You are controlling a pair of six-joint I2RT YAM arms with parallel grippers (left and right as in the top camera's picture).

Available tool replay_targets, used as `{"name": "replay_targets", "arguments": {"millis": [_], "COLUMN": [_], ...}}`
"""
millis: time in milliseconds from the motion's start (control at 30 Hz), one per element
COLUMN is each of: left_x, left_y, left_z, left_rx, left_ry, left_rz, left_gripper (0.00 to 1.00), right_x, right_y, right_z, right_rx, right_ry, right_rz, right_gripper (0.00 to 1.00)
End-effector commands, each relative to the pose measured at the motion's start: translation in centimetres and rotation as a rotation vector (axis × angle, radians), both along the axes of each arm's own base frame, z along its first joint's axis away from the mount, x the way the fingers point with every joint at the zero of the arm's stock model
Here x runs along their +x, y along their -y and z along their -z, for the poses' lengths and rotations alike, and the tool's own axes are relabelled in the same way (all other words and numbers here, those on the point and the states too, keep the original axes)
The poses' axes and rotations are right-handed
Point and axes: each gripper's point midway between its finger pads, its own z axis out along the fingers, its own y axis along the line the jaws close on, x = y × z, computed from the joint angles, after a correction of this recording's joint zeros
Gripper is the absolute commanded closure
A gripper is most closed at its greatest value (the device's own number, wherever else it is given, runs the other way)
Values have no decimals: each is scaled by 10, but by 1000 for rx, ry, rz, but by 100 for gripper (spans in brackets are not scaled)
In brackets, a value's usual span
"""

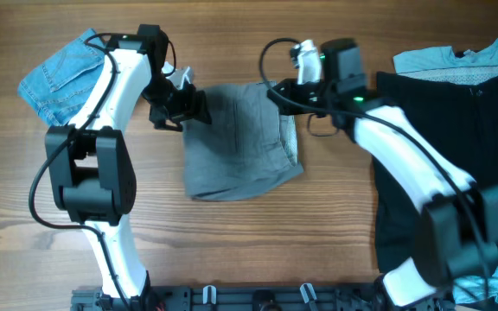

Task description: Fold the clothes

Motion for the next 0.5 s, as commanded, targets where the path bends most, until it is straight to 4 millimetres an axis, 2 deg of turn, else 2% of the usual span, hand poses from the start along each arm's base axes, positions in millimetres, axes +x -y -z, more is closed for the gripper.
{"name": "replay_targets", "arguments": {"millis": [0, 67, 100, 167, 200, 267, 333, 400, 467], "left_x": [-3, -9, -12, -19, -23, -32, -41, -52, -62], "left_y": [-2, -1, -1, -1, -1, -2, -2, 4, 13], "left_z": [4, 4, 3, 3, 4, 8, 15, 26, 35], "left_rx": [8, 10, 12, 15, 17, 20, 23, -7, -53], "left_ry": [-21, -44, -56, -86, -102, -137, -166, -200, -227], "left_rz": [-4, 0, 1, 2, 4, 4, 6, 7, 4], "left_gripper": [16, 16, 17, 21, 27, 44, 52, 65, 68], "right_x": [-6, -5, -9, -16, -16, -14, -12, -12, -12], "right_y": [-6, 13, 30, 50, 56, 58, 56, 50, 44], "right_z": [79, 114, 133, 148, 149, 145, 137, 124, 110], "right_rx": [14, -18, -40, -47, -48, -32, -3, 23, 44], "right_ry": [-267, -419, -529, -650, -662, -647, -624, -583, -531], "right_rz": [91, 248, 368, 483, 490, 459, 410, 339, 268], "right_gripper": [96, 96, 96, 96, 96, 94, 94, 92, 92]}}
